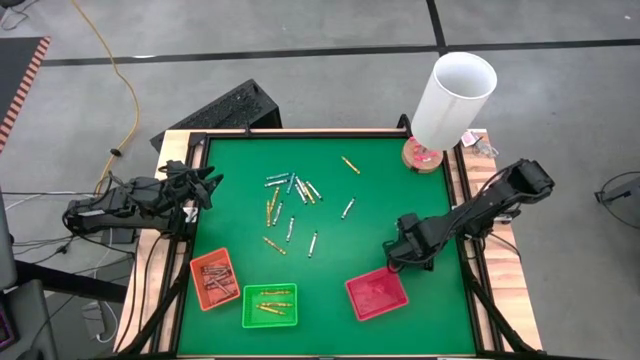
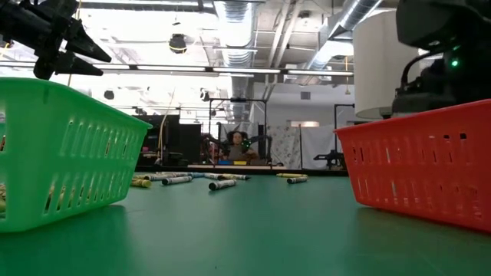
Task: Sort crayons
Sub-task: Put the blue crayon into the black bin
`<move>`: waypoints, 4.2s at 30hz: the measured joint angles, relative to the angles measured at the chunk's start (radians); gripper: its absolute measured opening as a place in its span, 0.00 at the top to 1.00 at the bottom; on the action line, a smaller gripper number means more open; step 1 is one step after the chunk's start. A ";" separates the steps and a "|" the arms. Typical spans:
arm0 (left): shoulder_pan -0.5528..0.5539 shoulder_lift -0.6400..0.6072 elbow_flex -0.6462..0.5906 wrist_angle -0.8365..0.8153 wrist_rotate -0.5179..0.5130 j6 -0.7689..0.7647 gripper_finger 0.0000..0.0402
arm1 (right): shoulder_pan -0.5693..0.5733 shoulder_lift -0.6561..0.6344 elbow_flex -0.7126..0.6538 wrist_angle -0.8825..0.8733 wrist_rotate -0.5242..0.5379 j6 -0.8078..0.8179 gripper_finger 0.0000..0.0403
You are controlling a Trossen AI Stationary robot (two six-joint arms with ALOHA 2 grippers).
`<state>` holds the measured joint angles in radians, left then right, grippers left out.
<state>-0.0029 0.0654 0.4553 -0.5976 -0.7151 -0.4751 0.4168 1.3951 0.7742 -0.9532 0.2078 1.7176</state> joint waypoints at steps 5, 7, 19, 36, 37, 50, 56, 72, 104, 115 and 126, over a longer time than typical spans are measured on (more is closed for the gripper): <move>0.000 0.000 0.000 0.000 0.000 0.000 0.44 | 0.000 -0.096 0.000 -0.066 0.005 -0.002 0.86; 0.000 0.000 0.000 0.000 0.000 0.000 0.44 | 0.000 -0.146 0.000 -0.083 0.006 -0.017 0.86; 0.000 0.000 0.000 0.000 0.000 0.000 0.44 | -0.156 -0.335 0.000 0.307 0.108 -0.481 0.85; 0.000 0.000 0.000 -0.015 0.000 -0.024 0.44 | -0.546 0.003 0.095 0.958 -0.115 -1.078 0.85; 0.000 0.000 0.000 -0.015 0.000 -0.024 0.44 | -0.557 0.031 0.122 0.958 -0.117 -1.103 0.85; 0.000 0.000 0.000 -0.018 -0.007 -0.026 0.44 | -0.627 0.429 0.630 0.858 -0.135 -1.550 0.85; 0.000 0.000 0.000 -0.018 -0.007 -0.026 0.44 | -0.655 0.608 0.884 0.778 -0.165 -1.707 0.85; 0.000 0.000 0.000 -0.019 -0.008 -0.026 0.44 | -0.728 0.969 1.318 0.636 -0.189 -1.774 0.85; 0.000 0.000 0.000 -0.019 -0.007 -0.026 0.44 | -0.726 1.095 1.334 0.590 -0.206 -1.731 0.76; 0.000 0.000 0.000 -0.019 -0.007 -0.026 0.44 | -0.704 1.090 1.334 0.595 -0.268 -1.888 0.76; 0.000 0.000 0.000 -0.019 -0.007 -0.026 0.44 | -0.704 1.090 1.369 0.511 -0.285 -1.988 0.76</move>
<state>-0.0032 0.0650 0.4553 -0.6170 -0.7223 -0.5011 -0.2876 2.4847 2.1429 -0.4423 -0.0775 -0.2700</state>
